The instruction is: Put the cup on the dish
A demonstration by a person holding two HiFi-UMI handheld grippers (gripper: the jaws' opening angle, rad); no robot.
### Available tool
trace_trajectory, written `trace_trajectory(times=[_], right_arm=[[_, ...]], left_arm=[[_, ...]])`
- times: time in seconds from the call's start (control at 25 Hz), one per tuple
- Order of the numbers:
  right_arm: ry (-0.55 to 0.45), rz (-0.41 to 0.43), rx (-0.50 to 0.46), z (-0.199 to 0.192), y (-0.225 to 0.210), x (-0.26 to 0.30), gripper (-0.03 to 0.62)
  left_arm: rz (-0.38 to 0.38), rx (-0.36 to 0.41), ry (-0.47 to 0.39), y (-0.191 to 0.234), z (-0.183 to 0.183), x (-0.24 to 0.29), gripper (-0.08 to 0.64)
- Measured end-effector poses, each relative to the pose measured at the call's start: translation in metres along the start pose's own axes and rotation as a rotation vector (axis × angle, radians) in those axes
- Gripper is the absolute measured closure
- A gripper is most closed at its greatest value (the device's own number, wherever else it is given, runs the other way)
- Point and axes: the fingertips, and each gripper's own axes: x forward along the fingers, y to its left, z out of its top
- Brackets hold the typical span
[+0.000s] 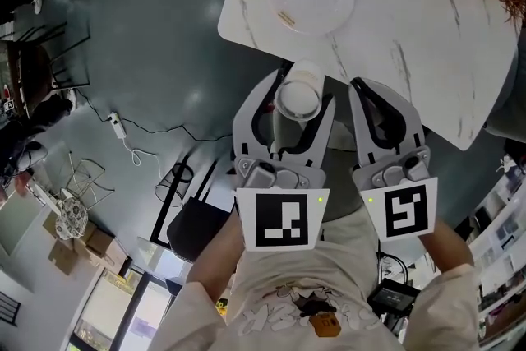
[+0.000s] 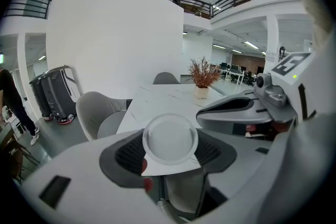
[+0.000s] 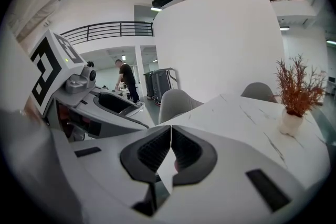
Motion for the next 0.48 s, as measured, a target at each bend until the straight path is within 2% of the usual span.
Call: trace_trajectory(times=[0.48], right_arm=[[-0.005, -0.019, 0.015, -0.022, -0.025, 0.031, 0.588]], left_arm=[[0.029, -0.018, -0.005, 0.015, -0.010, 0.039, 0.285]])
